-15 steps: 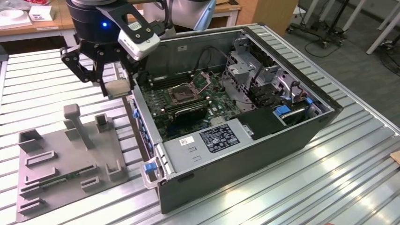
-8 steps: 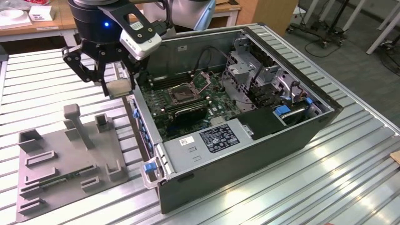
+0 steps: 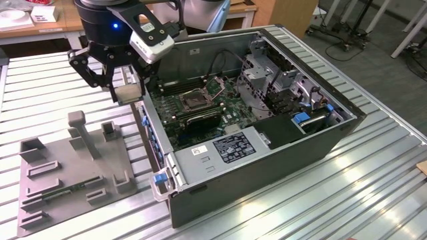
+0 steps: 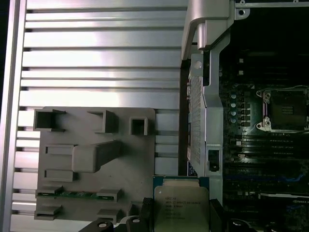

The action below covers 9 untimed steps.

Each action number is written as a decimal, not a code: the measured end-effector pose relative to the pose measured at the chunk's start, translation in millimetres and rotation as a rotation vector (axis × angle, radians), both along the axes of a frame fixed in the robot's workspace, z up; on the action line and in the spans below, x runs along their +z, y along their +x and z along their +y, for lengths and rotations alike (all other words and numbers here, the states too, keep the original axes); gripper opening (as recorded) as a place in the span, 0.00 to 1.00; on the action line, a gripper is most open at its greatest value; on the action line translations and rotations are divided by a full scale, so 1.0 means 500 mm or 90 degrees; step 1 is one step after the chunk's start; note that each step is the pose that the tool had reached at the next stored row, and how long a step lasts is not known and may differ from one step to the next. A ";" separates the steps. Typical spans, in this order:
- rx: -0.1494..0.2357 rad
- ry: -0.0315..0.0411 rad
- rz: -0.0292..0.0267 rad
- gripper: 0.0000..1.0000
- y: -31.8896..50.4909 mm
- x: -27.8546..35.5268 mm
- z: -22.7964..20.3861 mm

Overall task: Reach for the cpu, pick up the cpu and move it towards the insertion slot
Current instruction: 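Pick up the cpu and move it towards the insertion slot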

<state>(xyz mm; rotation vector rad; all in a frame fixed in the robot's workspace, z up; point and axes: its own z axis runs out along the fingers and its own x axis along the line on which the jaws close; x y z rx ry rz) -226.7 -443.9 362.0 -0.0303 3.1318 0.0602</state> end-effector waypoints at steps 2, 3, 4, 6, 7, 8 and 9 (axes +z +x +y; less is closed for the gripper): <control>0.000 0.0000 0.0000 0.54 0.001 0.000 0.0000; 0.000 0.0000 0.0000 0.54 0.002 0.000 0.0000; 0.000 0.0000 0.0000 0.54 0.003 0.000 0.0000; 0.000 0.0000 0.0000 0.54 0.004 0.000 0.0000; 0.000 0.0000 0.0000 0.54 0.004 0.000 0.0000; 0.000 0.0000 0.0000 0.54 0.005 0.000 0.0000; 0.000 0.0000 0.0000 0.54 0.005 0.000 0.0000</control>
